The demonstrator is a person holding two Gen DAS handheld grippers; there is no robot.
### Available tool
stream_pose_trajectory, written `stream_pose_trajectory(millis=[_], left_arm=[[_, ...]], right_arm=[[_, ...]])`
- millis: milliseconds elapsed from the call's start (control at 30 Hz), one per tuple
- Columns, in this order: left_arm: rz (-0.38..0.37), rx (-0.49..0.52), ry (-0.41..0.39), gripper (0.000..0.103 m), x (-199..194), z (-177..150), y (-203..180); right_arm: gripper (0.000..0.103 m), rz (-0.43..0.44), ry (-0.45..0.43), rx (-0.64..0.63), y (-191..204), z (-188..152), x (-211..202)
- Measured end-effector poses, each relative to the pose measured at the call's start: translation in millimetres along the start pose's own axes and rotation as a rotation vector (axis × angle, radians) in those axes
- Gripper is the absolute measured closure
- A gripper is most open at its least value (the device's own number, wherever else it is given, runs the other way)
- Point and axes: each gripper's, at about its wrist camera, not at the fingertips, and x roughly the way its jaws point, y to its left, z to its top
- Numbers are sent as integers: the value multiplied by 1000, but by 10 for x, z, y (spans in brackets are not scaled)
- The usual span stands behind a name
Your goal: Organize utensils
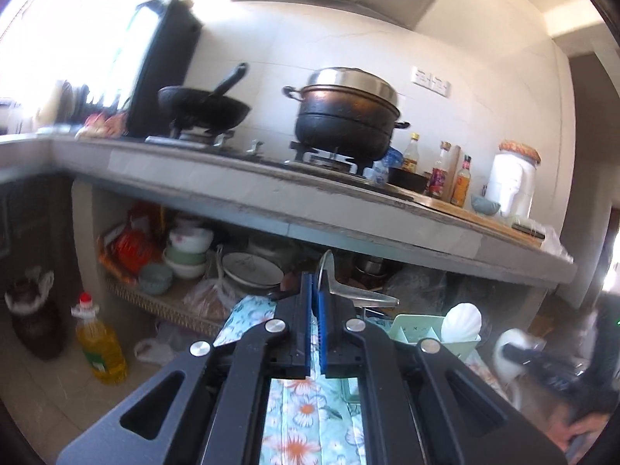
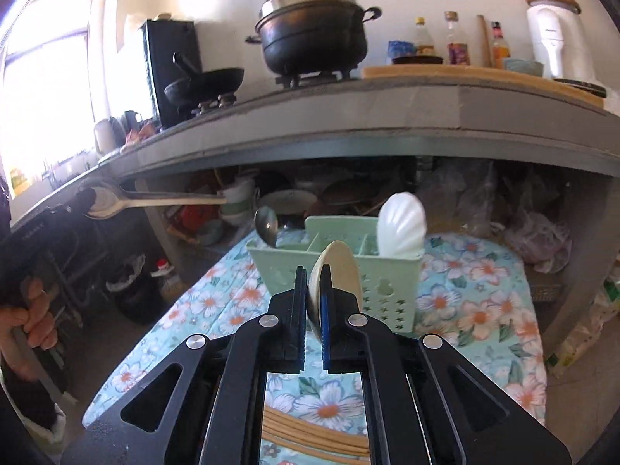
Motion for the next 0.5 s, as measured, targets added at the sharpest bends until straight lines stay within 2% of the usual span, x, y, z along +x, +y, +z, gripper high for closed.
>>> stream_pose_trajectory(millis=[100,300,400,500], left_arm=[[18,97,8,101,194,36,-218],[106,327,38,101,513,-17,-615],[123,397,93,101,663,-71,-730],[130,423,149,101,827,-114,-794]], right_arm=[[99,3,-39,36,-127,24,-189],[99,0,-84,53,-279,-10,-463],[99,1,-92,67,-319,-28,-494],[99,10,-92,79,-338,-57,-485]])
